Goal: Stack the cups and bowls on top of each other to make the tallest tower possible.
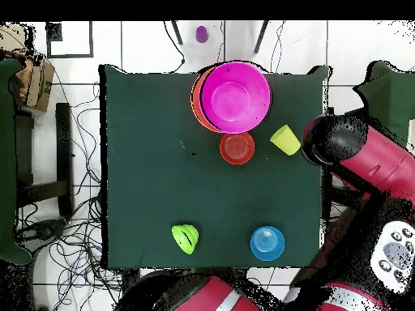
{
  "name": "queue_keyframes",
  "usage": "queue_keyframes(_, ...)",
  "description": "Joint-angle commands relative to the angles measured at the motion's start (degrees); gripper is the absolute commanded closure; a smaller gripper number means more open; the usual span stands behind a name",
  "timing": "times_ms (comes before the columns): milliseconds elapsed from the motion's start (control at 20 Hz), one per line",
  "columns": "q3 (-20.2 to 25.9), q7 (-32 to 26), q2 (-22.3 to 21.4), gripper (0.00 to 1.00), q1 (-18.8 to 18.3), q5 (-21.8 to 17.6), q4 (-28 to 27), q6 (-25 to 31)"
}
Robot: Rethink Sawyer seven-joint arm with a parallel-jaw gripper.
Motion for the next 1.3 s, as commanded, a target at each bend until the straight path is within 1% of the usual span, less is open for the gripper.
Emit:
queue_keyframes(50,5.8,2.9,1.3,0.0,3.8,-5.1,6.1,-2.9)
queue_keyframes(400,5.6,5.8,0.6,0.0,5.2,-4.5,8.5,-5.3)
queue_keyframes(600,5.6,5.9,0.2,0.0,5.7,-4.2,9.8,-6.1)
queue_keyframes(750,5.1,5.6,0.2,0.0,6.3,-4.4,9.8,-5.4)
queue_keyframes(1150,2.5,10.4,2.6,0.0,8.1,-2.5,8.2,-5.2)
queue_keyframes(1300,2.7,10.5,3.0,0.0,8.2,-2.2,8.1,-6.3)
